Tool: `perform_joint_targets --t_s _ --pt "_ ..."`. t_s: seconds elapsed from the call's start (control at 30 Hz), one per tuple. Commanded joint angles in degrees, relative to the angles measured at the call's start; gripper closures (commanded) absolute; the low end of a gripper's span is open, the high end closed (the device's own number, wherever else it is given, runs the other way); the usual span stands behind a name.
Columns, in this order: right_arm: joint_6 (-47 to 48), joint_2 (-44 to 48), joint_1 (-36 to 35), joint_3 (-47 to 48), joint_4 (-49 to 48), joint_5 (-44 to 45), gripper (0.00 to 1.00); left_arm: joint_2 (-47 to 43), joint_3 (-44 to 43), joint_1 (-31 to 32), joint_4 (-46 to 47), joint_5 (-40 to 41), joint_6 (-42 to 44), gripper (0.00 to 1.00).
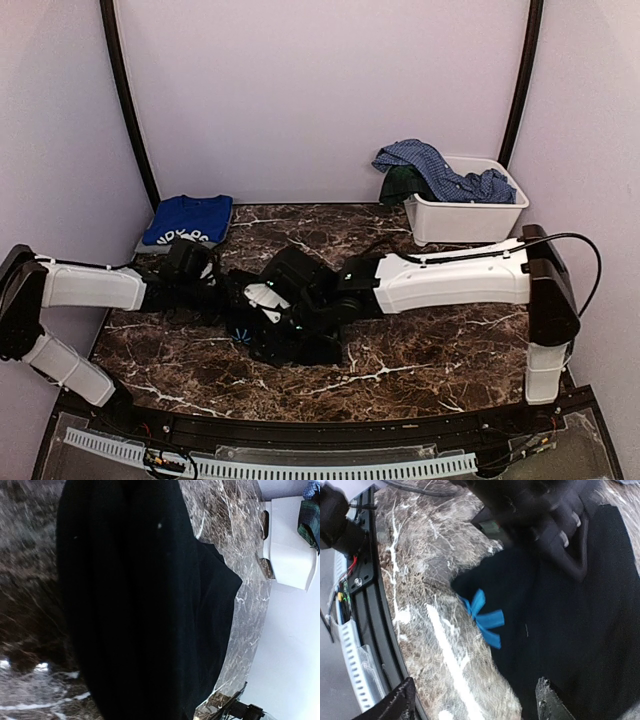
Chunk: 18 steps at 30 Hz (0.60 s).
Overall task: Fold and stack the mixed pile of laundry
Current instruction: Pass from the right arm to the left
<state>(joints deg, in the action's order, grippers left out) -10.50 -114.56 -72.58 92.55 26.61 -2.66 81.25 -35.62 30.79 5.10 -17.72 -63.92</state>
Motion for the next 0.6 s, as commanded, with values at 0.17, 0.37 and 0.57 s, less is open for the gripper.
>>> perform_joint_targets --t_s 0.17,0.37,0.57 --pt "-5.15 19.58 9.88 -14.48 -5.79 -4.82 0.12 -1.01 -19.06 -13.12 -44.81 10.11 28.92 1.00" --pt "-5.34 29.09 14.44 -24.20 -6.21 -5.13 0.11 -1.90 -37.38 -17.24 -66.17 29.27 37.51 1.00" --pt "-5.71 35.63 16.87 -29.84 -6.77 -6.54 0.10 0.44 -52.86 -17.00 -79.78 36.55 43.64 1.00"
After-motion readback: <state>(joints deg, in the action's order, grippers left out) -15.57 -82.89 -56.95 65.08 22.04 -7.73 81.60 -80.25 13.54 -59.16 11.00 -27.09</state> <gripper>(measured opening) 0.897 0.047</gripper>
